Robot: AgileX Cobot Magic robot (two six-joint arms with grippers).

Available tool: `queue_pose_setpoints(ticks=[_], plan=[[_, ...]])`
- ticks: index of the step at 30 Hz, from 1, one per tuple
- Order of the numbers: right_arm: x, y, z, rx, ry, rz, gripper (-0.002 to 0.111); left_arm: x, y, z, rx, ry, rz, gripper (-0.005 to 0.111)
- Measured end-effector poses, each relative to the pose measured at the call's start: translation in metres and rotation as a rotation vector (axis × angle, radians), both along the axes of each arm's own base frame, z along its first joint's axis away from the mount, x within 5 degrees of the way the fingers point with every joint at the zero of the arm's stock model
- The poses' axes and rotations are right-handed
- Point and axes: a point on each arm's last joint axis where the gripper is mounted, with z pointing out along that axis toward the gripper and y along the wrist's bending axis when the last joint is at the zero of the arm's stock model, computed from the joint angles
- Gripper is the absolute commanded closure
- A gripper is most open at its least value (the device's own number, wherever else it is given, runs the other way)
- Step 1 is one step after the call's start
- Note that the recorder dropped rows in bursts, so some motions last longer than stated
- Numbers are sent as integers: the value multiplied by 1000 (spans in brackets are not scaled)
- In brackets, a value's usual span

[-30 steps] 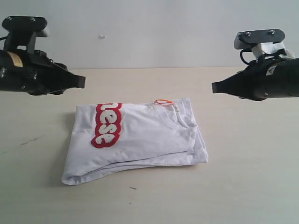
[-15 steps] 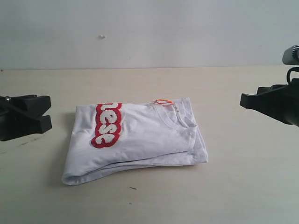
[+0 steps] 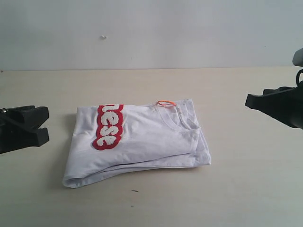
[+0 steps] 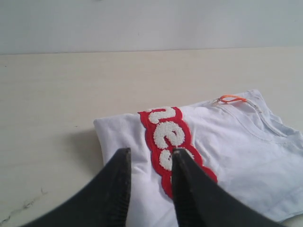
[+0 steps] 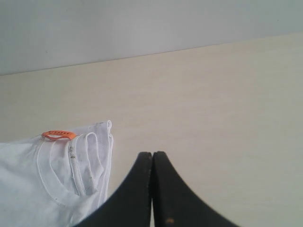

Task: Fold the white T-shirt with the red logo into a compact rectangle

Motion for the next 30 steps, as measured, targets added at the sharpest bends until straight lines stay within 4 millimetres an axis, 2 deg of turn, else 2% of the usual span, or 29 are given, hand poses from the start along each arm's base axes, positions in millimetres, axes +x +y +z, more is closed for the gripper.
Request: queue_pose_setpoints(ticks=[17,22,30], plan=[[0,0,0,1,0,0,108,-1,2,4,5,-21,1,76],[0,0,0,1,0,0,108,-9,16,17,2,-40,53,76],[0,0,0,1,-1,0,108,-37,56,40,-5,-84,229,76]])
